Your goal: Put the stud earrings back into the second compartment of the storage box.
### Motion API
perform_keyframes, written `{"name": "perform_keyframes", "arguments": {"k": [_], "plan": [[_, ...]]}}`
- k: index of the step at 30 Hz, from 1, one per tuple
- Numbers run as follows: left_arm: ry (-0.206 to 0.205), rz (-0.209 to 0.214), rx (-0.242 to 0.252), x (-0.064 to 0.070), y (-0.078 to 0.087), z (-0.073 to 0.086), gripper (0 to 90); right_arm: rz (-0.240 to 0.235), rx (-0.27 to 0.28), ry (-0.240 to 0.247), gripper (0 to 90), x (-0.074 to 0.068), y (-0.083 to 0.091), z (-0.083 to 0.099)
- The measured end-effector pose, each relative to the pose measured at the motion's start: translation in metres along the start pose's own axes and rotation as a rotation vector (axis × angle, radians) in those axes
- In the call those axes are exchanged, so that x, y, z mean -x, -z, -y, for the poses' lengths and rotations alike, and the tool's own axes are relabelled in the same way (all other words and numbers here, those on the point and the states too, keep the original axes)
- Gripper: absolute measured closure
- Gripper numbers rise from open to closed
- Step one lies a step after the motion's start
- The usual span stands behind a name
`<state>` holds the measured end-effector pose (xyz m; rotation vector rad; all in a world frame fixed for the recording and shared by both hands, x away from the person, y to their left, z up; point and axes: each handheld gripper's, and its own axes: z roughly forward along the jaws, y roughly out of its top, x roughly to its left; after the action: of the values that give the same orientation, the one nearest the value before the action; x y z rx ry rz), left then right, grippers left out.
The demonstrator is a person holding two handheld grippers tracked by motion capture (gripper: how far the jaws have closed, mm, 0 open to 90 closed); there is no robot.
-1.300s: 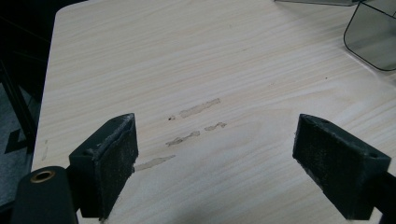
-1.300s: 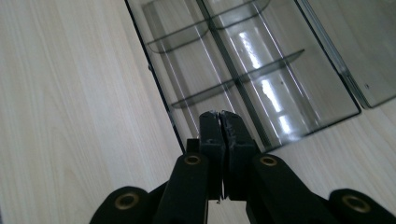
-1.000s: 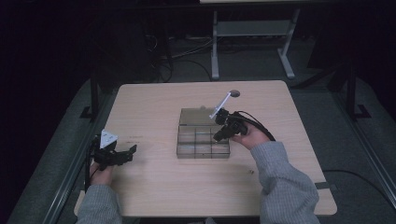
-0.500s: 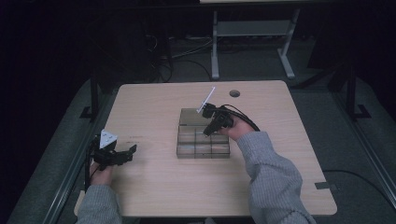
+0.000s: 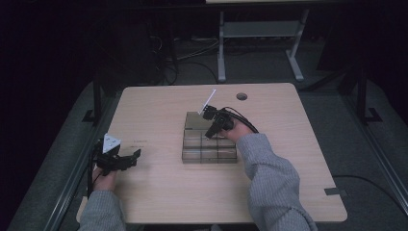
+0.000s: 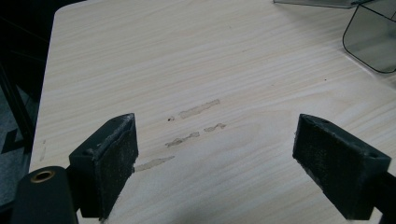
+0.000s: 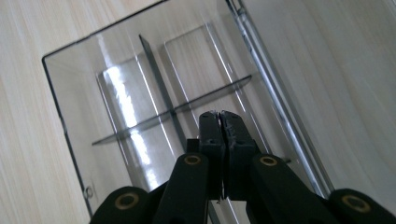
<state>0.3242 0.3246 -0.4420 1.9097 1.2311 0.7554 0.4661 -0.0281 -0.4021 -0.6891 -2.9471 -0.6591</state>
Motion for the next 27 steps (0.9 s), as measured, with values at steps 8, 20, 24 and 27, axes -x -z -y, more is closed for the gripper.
{"name": "perform_keyframes", "arguments": {"k": [8,20,24,27], "plan": [[-0.001,0.000,0.000,0.000,0.000,0.000,13.8,0.009,-0.040,-0.026,87.8,0.007,-0.018,-0.003],[0.001,0.001,0.001,0.000,0.000,0.000,13.8,0.021,-0.071,-0.037,87.5,0.009,-0.034,-0.007],[0.001,0.001,0.002,0.000,0.000,0.000,13.8,0.025,-0.069,-0.035,86.9,0.009,-0.033,-0.006],[-0.001,0.001,0.000,0.000,0.000,0.000,13.8,0.031,-0.067,-0.033,82.5,0.009,-0.031,-0.006]]}}
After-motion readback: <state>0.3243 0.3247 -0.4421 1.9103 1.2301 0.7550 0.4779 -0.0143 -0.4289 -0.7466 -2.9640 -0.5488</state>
